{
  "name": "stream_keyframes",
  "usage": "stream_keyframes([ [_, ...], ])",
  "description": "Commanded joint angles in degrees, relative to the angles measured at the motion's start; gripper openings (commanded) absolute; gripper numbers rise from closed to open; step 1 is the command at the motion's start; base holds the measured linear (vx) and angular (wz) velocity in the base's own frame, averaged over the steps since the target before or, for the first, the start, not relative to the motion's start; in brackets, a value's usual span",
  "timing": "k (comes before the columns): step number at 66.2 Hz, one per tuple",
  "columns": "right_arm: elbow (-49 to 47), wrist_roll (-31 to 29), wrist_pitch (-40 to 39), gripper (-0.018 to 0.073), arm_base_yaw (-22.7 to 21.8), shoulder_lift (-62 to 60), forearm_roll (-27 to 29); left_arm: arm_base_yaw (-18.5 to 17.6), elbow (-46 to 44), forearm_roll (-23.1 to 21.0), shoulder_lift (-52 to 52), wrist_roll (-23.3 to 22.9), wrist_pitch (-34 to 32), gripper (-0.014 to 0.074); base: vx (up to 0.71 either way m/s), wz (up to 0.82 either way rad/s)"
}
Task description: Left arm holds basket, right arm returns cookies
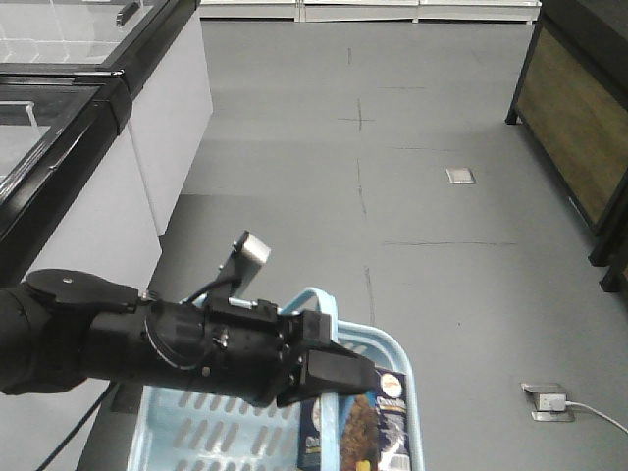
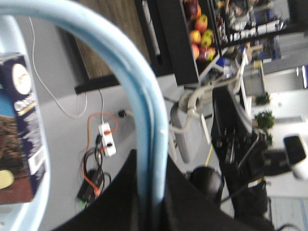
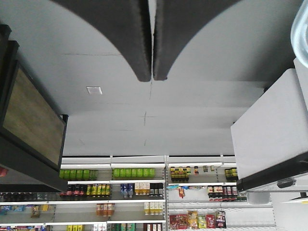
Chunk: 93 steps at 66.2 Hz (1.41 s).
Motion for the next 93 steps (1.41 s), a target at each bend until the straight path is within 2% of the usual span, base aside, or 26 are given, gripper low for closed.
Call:
stream_keyframes([
  [1, -0.06, -0.51, -4.38, -0.0009, 0.07, -0.59, -0.28, -2.44, -1.43, -5.34, -2.63, 2.05, 2.45, -0.0008, 0.0, 0.0],
  [26, -0.06, -0.51, -4.38, -0.0009, 0.07, -0.59, -0.28, -8.52, -1.43, -5.34, -2.78, -0.7, -5.54, -0.0008, 0.0, 0.0],
  [40, -0.06, -0.51, -4.38, -0.0009, 0.07, -0.59, -0.28, -8.51, -1.43, -5.29, -2.78, -2.2, -7.84, -0.0008, 0.0, 0.0],
  [58, -0.06, -0.51, -4.38, -0.0009, 0.07, -0.59, -0.28, -8.51, -1.43, -2.04, -2.72, -1.99, -9.27, -0.0008, 0.0, 0.0],
  [93, -0.06, -0.51, -4.38, -0.0009, 0.07, -0.59, -0.28, -8.51, -1.43, -2.04, -2.72, -1.99, -9.27, -0.0008, 0.0, 0.0],
])
